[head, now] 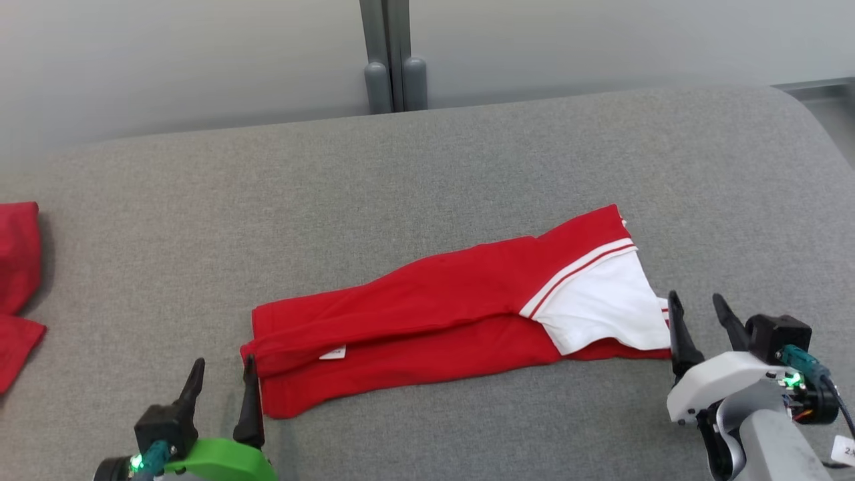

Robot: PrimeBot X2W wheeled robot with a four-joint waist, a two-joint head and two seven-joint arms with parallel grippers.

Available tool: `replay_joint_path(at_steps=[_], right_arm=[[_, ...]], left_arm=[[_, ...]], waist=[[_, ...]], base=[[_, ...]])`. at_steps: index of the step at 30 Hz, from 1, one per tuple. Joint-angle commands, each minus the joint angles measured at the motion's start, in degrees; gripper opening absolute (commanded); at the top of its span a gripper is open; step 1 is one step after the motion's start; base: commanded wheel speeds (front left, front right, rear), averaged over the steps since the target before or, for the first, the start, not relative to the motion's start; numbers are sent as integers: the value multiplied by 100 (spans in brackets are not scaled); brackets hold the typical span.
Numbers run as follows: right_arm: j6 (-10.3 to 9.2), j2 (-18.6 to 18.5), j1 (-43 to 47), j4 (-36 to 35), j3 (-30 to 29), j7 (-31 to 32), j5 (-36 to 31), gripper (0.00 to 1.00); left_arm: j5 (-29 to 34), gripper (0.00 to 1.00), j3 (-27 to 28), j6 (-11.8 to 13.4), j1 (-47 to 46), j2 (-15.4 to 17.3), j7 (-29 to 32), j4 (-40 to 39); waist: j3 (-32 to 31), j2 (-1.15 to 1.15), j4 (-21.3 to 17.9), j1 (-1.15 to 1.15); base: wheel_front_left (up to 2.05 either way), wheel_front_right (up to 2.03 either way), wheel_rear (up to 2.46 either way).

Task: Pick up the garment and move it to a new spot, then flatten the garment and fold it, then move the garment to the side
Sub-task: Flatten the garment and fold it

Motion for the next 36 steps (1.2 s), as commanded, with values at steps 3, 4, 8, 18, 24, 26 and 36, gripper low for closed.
replay_joint_path(at_steps=[3,4,8,18,24,26,36], right_arm=[[-9,-1,236,143,49,-25,21,100],[-9,0,271,182,60,-25,25,100],[-9,5,301,317,98,-25,-9,100],[-9,-147,-951,1242,250,40,-241,100],[-9,-137,-1580,2247,213,238,-345,100],[-9,-118,-1659,2564,183,273,-282,100],[-10,-72,-1539,3316,346,163,283,0]], left_arm=[[135,100,0,49,398,-23,1,-238],[166,100,-27,50,499,-30,1,-279],[58,100,-223,52,683,-34,1,-287],[67,100,-364,-1,262,-32,1,-273],[-93,100,-437,-40,-37,-32,1,-164],[-124,100,-484,-45,-103,-32,1,-142],[-136,100,-449,-51,-108,-20,1,-164]], waist=[[-277,0,16,0],[-292,0,18,0],[-300,0,57,0],[322,0,272,0],[602,0,458,0],[649,0,506,0],[691,0,472,0]], base=[[0,0,0],[0,0,0],[0,0,0],[0,0,0],[0,0,0],[0,0,0],[0,0,0]])
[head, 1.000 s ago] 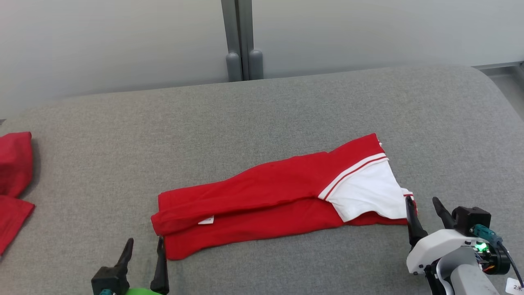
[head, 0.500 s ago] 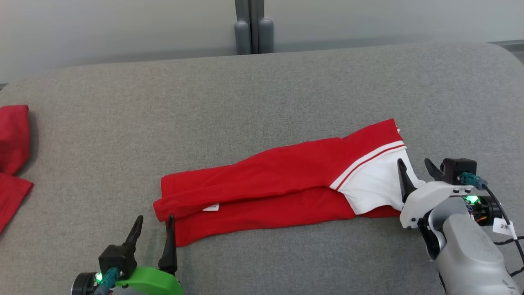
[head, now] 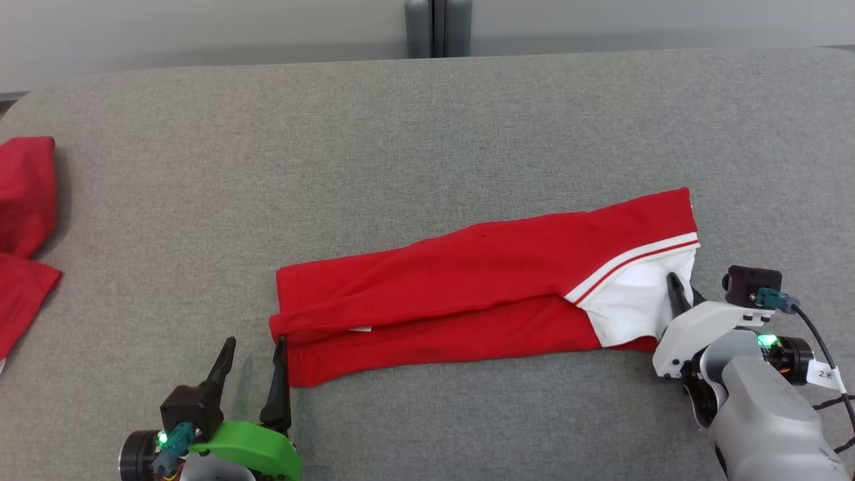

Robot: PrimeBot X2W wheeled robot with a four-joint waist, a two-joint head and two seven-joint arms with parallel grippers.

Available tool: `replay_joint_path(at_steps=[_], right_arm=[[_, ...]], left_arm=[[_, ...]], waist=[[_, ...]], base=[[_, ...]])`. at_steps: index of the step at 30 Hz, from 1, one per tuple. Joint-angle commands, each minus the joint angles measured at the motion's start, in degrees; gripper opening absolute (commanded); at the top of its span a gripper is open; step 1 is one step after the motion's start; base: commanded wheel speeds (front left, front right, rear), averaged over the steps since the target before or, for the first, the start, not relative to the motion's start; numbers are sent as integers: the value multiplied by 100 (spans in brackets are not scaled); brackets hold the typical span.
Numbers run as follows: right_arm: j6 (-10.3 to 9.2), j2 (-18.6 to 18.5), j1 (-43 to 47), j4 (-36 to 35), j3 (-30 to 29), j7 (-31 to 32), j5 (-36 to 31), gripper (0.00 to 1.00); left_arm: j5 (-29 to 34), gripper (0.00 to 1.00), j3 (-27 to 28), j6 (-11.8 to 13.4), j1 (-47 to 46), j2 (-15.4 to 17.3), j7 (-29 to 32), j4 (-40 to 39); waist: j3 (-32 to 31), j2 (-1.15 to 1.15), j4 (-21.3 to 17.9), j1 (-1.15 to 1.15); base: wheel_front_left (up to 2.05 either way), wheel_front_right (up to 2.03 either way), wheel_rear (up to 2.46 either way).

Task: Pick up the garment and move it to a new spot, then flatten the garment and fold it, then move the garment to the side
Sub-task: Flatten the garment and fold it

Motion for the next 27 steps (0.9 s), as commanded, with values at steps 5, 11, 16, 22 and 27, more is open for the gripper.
replay_joint_path(at_steps=[5,11,16,22,27], right_arm=[[-44,-560,255,-148,-646,-34,-216,0],[-12,-405,626,-1459,-1515,-50,-839,0],[-11,6,845,-2523,-987,-52,-821,0],[-11,159,1002,-3303,584,-51,-107,0],[-11,153,975,-3520,2141,-52,994,0]], left_arm=[[-109,100,-88,-27,55,19,1,-6],[-177,100,-143,-27,170,15,1,38],[-244,100,-187,-27,241,11,1,42],[-243,100,-318,-27,206,10,1,49],[-311,100,-423,-26,142,13,1,70]], waist=[[-110,0,-136,0],[-351,0,-317,0],[-493,0,-462,0],[-568,0,-398,0],[-582,0,-52,0]], base=[[0,0,0],[0,0,0],[0,0,0],[0,0,0],[0,0,0]])
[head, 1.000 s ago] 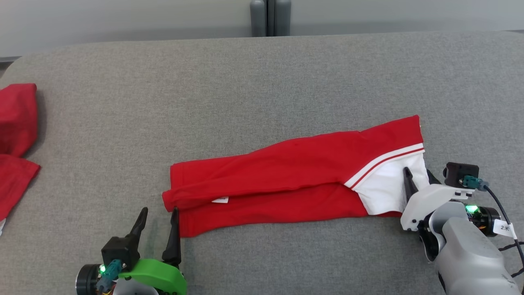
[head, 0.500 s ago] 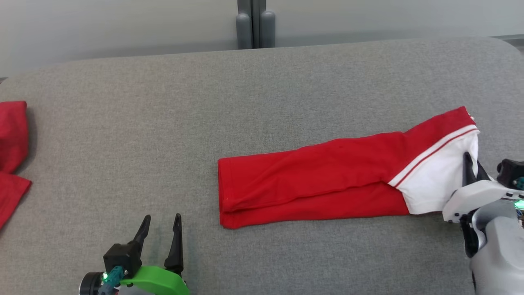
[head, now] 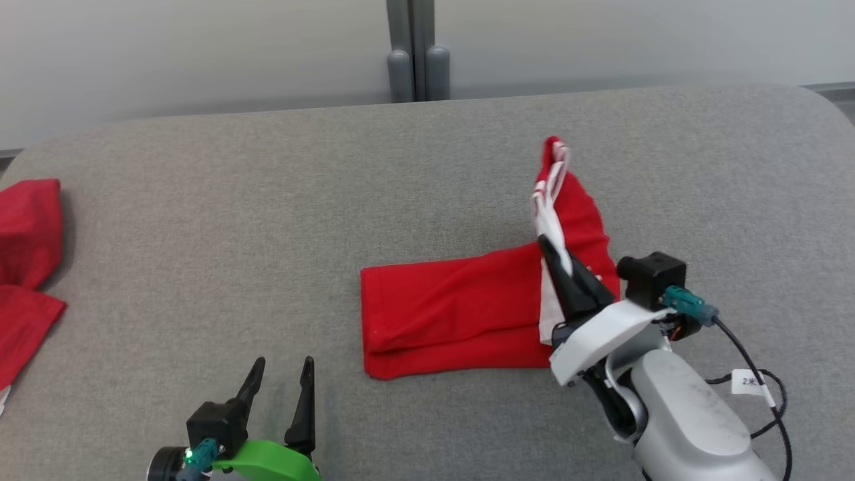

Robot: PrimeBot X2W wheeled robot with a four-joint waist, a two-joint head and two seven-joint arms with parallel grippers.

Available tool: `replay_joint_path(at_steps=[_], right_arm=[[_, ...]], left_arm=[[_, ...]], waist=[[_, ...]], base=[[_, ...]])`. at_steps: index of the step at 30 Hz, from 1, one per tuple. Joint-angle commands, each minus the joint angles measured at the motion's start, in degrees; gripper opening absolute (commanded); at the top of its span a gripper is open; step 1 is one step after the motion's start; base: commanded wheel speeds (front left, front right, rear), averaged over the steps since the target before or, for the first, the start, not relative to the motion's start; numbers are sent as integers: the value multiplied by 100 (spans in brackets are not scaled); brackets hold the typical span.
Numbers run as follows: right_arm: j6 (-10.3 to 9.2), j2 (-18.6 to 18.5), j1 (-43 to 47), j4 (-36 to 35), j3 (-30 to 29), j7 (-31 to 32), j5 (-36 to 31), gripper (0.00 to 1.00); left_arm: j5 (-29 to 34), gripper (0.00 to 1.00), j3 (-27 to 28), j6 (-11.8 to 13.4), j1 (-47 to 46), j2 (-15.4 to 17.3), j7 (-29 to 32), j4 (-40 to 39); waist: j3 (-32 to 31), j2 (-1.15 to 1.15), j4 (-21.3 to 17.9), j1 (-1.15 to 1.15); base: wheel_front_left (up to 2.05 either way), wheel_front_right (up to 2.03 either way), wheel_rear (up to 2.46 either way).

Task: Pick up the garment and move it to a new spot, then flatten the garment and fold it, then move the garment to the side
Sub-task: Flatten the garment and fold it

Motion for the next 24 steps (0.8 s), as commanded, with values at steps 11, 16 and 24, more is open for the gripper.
replay_joint_path(at_steps=[11,16,24], right_arm=[[-9,-27,-373,300,1566,-11,1284,44],[-9,-33,-321,193,1606,-10,1400,100],[-9,-30,1,182,359,-10,208,100]], left_arm=[[40,100,34,-24,-72,16,1,91],[127,100,235,30,-54,11,1,64],[255,100,402,83,-169,16,1,-37]], waist=[[88,0,857,0],[10,0,645,0],[-113,0,-61,0]], base=[[0,0,0],[0,0,0],[0,0,0]])
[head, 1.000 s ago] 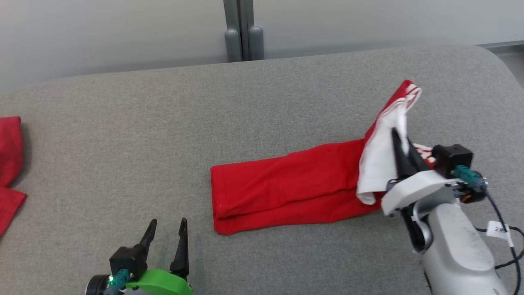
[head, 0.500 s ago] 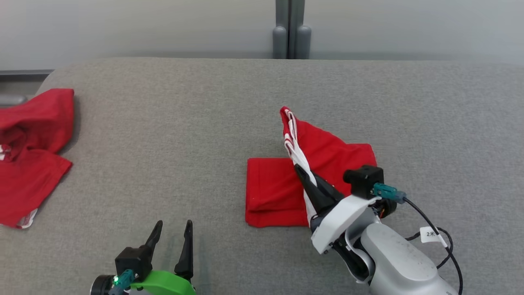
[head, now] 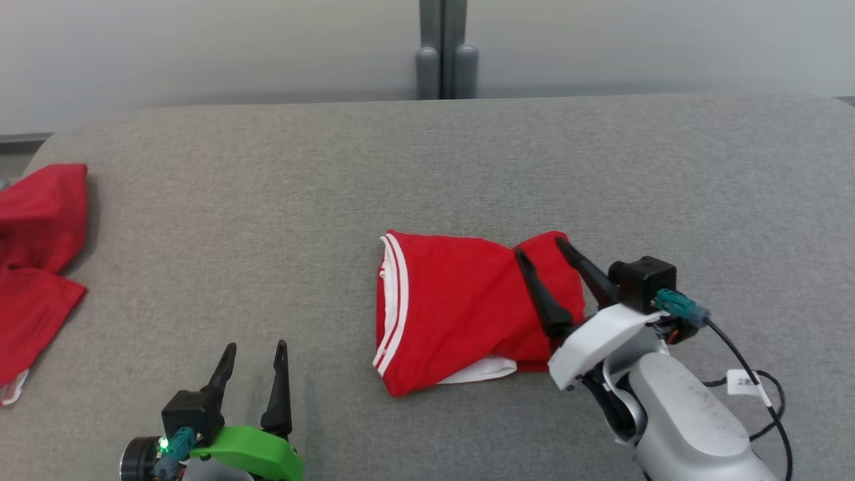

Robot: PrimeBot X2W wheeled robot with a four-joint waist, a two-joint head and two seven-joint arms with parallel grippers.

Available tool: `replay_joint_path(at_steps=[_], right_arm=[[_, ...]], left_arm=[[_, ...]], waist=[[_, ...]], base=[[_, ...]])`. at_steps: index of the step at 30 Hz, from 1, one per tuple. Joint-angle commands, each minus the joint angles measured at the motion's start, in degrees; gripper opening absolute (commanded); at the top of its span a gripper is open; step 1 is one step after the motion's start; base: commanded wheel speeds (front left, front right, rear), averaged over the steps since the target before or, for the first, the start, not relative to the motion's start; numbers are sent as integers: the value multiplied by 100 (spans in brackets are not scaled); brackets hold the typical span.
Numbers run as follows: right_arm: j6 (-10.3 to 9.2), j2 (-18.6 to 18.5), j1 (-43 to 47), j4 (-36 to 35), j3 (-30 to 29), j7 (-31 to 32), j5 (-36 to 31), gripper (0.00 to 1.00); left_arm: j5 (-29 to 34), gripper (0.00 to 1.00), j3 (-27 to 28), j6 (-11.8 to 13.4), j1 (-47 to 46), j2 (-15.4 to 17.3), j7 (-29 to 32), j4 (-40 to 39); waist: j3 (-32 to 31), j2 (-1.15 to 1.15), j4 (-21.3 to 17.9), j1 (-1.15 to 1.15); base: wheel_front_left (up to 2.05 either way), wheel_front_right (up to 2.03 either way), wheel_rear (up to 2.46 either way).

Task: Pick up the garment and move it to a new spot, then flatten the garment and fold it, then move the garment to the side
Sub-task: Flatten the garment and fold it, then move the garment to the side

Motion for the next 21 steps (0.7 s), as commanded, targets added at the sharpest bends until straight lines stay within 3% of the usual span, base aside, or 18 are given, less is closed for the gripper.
replay_joint_path(at_steps=[1,5,11,21], right_arm=[[-9,-31,162,-49,-236,-11,-312,100],[-9,-27,511,-132,-927,-10,-961,100],[-9,-29,1025,-116,-1529,-10,-1434,100],[-9,-27,1578,-55,-1761,-11,-1459,100]], left_arm=[[101,100,56,37,-47,18,1,-25],[229,100,155,45,-30,17,1,-38],[356,100,201,92,163,17,1,-64],[250,100,105,185,561,18,1,-192]], waist=[[-134,0,-476,0],[-225,0,-794,0],[-335,0,-1042,0],[-400,0,-990,0]], base=[[0,0,0],[0,0,0],[0,0,0],[0,0,0]])
